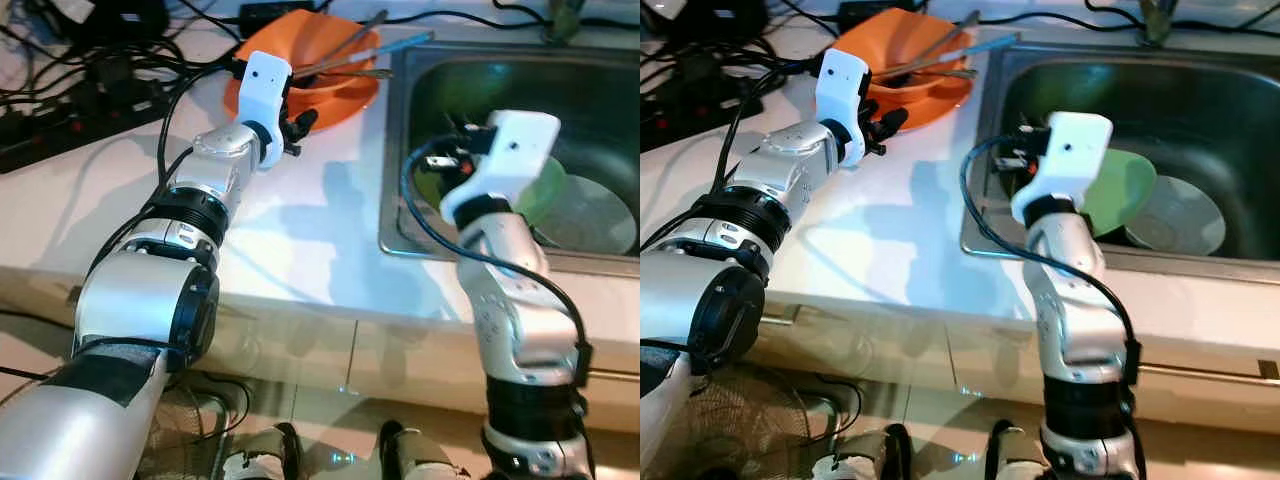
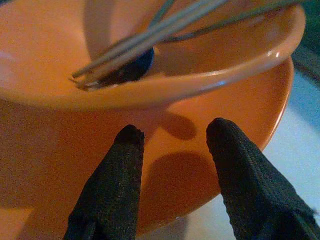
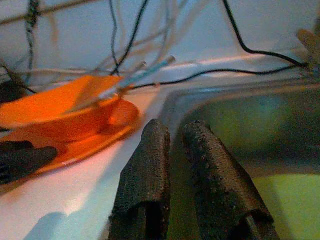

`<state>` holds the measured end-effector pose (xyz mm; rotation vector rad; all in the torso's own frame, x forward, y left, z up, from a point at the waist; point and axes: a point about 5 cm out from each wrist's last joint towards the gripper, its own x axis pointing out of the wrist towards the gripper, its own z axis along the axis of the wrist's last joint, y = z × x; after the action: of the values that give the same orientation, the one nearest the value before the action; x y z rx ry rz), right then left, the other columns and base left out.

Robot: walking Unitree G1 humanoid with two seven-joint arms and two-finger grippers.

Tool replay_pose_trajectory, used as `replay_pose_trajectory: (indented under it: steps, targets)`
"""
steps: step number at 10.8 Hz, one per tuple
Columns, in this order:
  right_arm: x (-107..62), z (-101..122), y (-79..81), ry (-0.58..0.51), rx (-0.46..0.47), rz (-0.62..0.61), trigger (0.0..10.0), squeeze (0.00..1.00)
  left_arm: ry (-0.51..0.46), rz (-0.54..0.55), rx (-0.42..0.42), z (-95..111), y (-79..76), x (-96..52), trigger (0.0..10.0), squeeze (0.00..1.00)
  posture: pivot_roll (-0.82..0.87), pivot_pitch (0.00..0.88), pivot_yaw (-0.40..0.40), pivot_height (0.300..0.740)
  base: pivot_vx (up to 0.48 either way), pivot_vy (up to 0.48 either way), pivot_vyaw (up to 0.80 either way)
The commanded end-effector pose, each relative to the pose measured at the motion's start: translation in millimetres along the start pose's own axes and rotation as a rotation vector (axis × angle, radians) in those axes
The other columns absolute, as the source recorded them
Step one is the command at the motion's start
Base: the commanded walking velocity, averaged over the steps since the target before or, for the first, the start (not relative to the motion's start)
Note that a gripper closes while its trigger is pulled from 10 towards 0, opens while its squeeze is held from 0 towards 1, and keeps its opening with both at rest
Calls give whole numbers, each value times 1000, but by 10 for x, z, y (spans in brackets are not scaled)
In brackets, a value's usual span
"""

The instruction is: Kitchen organization

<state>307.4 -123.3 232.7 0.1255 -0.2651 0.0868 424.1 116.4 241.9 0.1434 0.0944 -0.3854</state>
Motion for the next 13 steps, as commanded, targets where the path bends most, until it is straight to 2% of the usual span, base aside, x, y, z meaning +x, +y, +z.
replay_pose_trajectory:
  steps: [1, 4, 7, 10, 13]
  targets:
    - [-41, 39, 17, -5, -1, -2, 10000, 0, 9, 26, 7, 3, 59, -15, 10000, 0, -140, 230, 86, 740, 0, 0, 0]
    - [-115, 20, -4, 16, -1, -28, 10000, 0, 35, 24, -29, -24, 29, -2, 10000, 0, -152, 239, 100, 740, 0, 0, 0]
    - [-165, 2, -15, 31, 5, -52, 10000, 0, 120, 20, -112, -195, -9, -5, 10000, 0, -153, 243, 128, 740, 0, 0, 0]
    - [-144, -21, 11, 37, 18, -53, 10000, 0, 197, -57, -76, -259, -32, -23, 10000, 0, -116, 238, 145, 740, 0, 0, 0]
    - [-91, -67, 74, 42, 42, -41, 10000, 0, 282, -116, -54, -374, 46, -94, 10000, 0, -57, 227, 164, 740, 0, 0, 0]
